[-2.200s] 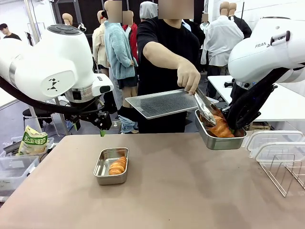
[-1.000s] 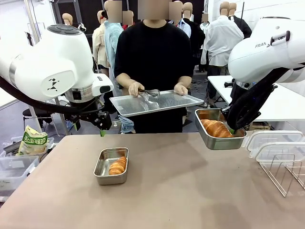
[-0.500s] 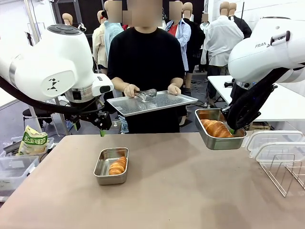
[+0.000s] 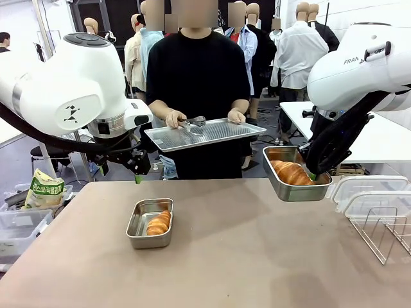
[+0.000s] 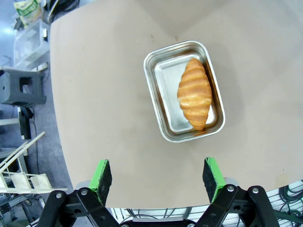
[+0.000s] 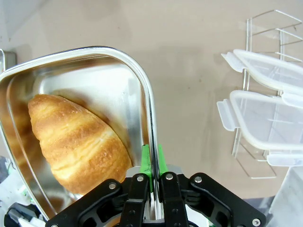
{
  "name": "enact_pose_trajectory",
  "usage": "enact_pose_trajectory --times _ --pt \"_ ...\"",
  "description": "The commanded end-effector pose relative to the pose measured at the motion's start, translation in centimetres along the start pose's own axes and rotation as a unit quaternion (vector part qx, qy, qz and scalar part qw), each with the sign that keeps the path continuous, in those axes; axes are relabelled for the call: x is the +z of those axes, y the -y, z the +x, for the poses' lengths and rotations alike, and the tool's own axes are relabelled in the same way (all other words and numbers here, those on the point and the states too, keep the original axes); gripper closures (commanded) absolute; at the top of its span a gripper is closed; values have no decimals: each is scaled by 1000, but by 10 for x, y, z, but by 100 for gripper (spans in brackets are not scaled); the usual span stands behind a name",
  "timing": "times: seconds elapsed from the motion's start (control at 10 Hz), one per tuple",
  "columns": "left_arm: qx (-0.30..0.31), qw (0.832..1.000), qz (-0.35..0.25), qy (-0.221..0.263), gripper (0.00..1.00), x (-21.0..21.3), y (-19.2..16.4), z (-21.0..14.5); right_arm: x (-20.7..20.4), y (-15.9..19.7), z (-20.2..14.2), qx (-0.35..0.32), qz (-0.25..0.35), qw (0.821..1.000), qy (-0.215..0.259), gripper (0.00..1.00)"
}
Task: Place the bread in airtight containers.
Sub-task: Once an object is inside an Airtight Container , place the container in the center of the table.
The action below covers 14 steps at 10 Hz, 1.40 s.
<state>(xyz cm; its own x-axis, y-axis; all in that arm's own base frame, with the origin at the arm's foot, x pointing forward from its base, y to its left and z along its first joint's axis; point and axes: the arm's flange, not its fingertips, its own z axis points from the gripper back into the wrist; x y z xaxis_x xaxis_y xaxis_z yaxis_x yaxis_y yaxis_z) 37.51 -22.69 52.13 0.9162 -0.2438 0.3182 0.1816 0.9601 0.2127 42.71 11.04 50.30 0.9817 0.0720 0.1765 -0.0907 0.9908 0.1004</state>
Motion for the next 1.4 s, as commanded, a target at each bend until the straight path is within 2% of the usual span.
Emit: enact_pose_trajectory --times 0.0,0.2,0.3,0.6,1.0,1.3 --pt "-1 1000 0 -3 0 1 0 3 2 1 0 0 1 1000 3 100" --pt "-1 1000 0 -3 0 1 0 3 0 0 0 0 0 1000 0 100" --pt "-1 1000 0 -3 0 1 0 3 -4 -6 -9 -6 -42 999 2 100" --pt "-1 1000 0 -3 0 1 0 3 -66 -11 0 -56 -62 996 -9 100" --pt "-1 1000 0 -3 0 1 0 3 -144 -15 21 -32 -27 999 -2 100" --pt "-1 1000 0 -3 0 1 0 3 -174 -13 30 3 -1 1000 -20 100"
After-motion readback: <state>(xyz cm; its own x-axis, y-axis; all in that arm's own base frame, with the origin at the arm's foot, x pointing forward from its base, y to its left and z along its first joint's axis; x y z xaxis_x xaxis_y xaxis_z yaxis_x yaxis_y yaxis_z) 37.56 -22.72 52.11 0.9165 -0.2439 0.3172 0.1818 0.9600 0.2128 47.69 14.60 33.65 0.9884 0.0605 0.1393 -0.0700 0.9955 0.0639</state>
